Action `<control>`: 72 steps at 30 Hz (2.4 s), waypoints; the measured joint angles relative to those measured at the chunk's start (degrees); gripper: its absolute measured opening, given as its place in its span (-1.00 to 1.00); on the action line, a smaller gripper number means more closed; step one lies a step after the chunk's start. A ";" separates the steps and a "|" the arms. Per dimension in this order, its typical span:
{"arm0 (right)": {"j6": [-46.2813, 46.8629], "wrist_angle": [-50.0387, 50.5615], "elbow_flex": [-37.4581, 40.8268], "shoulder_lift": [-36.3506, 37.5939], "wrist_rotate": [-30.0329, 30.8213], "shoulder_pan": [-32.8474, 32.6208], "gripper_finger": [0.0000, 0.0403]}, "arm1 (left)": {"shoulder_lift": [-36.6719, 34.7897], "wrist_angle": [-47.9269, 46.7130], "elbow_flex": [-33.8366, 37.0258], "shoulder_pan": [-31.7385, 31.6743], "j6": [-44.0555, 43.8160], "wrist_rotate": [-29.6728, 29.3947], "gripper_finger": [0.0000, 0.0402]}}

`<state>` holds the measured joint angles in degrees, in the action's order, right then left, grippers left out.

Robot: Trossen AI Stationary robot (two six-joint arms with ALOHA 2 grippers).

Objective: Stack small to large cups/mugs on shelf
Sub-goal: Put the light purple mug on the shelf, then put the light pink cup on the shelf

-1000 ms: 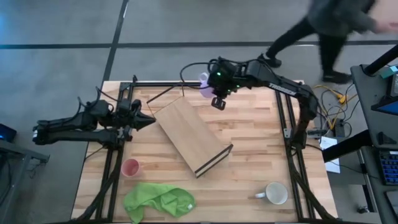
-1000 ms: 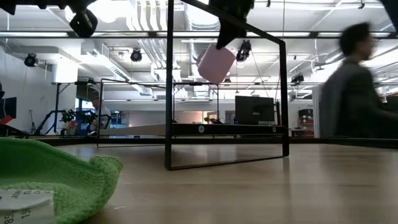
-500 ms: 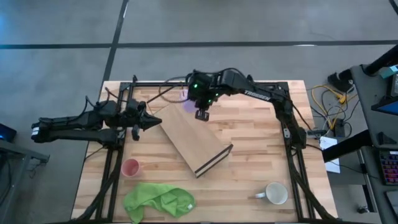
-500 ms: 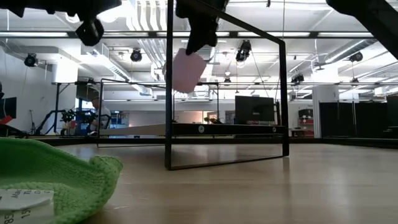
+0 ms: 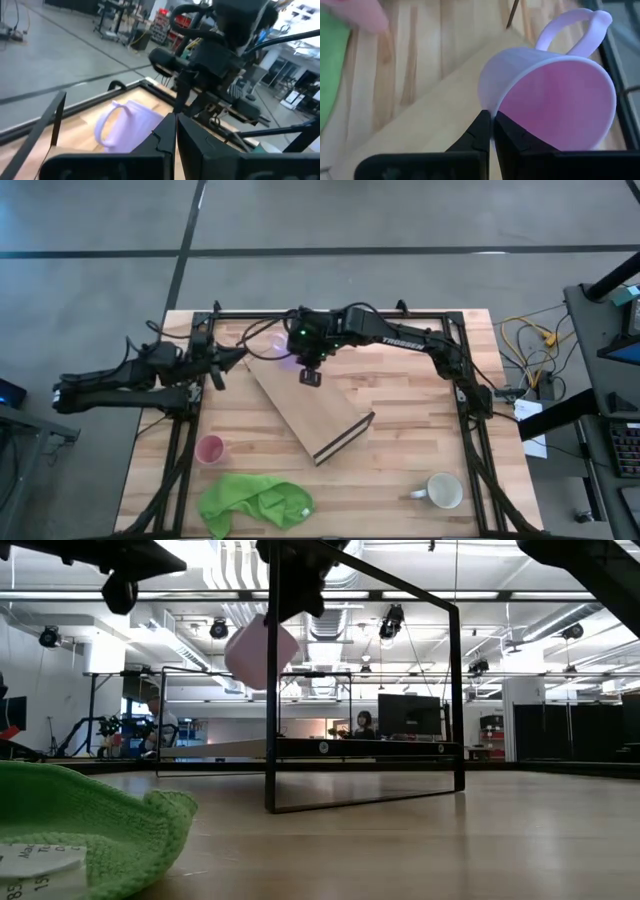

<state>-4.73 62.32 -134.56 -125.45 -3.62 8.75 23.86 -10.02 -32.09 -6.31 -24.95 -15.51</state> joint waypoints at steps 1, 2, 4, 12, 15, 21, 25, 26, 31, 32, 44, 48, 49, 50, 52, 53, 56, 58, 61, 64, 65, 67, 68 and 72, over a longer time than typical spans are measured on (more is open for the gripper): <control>0.00 -0.94 0.05 0.00 0.00 0.00 -0.96 | -0.30 0.07 -0.01 0.00 0.00 0.00 -1.00; 0.03 -1.74 0.25 0.00 0.00 0.00 -0.96 | -0.60 0.09 -0.01 0.00 0.02 0.01 -1.00; 0.22 -2.04 0.68 0.00 0.04 0.02 -0.96 | -1.16 0.11 -0.03 0.01 0.04 0.01 -1.00; 0.85 -6.76 6.84 -0.02 -0.01 0.15 -0.96 | -1.58 0.04 -0.14 0.00 0.17 -0.02 -1.00; 1.42 -8.37 8.01 -0.07 0.00 0.15 -0.96 | -1.48 0.07 -0.14 0.00 0.20 -0.02 -1.00; 1.75 -10.95 8.53 -0.92 0.00 0.39 -0.96 | -1.32 0.05 -0.14 0.00 0.20 -0.02 -1.00; 1.93 -11.86 8.59 -2.63 -0.01 0.71 -0.96 | -1.29 0.06 -0.14 0.00 0.17 0.01 -1.00; 2.28 -11.72 8.59 -3.09 0.00 0.84 -0.96 | -1.29 0.07 -0.14 0.00 0.17 0.01 -1.00; 2.78 -11.78 8.63 -4.59 0.49 1.40 -0.96 | -1.28 0.06 -0.14 0.00 0.17 0.02 -1.00; 2.78 -12.05 8.51 -4.68 0.66 1.65 -0.96 | -1.25 0.07 -0.14 0.00 0.17 0.03 -1.00; 2.75 -11.79 8.39 -5.01 0.17 3.15 -0.93 | -0.99 0.04 -0.11 0.00 0.17 0.09 -1.00; 2.76 -11.85 8.39 -5.01 -0.06 3.15 -0.86 | -0.56 -0.02 0.07 0.00 0.15 0.09 -1.00; 2.77 -11.94 8.37 -5.01 -0.21 3.16 -0.85 | -0.41 0.02 0.12 0.00 0.15 0.09 -1.00; 2.76 -11.92 8.37 -5.01 -0.71 3.17 -0.84 | -0.27 0.04 0.12 0.00 0.00 0.10 -1.00; 2.80 -11.95 8.37 -5.01 -1.28 3.19 -0.84 | 0.15 0.67 0.14 0.00 -0.22 0.11 -1.00; 2.76 -11.95 8.37 -5.03 -1.29 3.18 -0.84 | 0.37 1.27 0.14 0.00 -0.22 0.18 -1.00; 2.78 -12.16 8.37 -5.03 -1.31 3.17 -0.84 | 0.90 4.25 0.16 0.00 -0.24 0.28 -1.00; 2.78 -12.14 8.37 -5.03 -1.31 3.17 -0.84 | 1.10 6.66 0.16 0.00 -0.25 0.28 -1.00; 2.78 -12.17 8.37 -5.03 -1.31 3.17 -0.84 | 0.97 9.66 0.16 0.00 -0.16 0.29 -1.00; 2.78 -13.07 8.37 -5.03 -1.30 3.09 -0.83 | 0.65 10.08 0.16 0.00 -0.15 0.27 -1.00; 2.78 -13.46 8.37 -5.02 -1.29 3.01 -0.83 | 0.56 10.05 0.16 0.00 -0.15 0.27 -1.00; 2.75 -13.67 8.37 -4.80 -1.29 2.82 -0.83 | 0.46 10.02 0.16 0.00 -0.09 0.25 -1.00; 2.77 -13.68 8.37 -4.58 -1.30 2.75 -0.83 | 0.36 10.05 0.16 0.02 0.08 0.23 -1.00; 2.76 -10.56 6.64 -3.54 -0.41 2.69 -0.83 | 0.08 10.03 0.16 0.00 0.20 -0.10 -1.00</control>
<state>-1.97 51.75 -127.92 -128.98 -4.03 11.44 23.94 0.01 -31.92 -6.31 -24.75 -15.61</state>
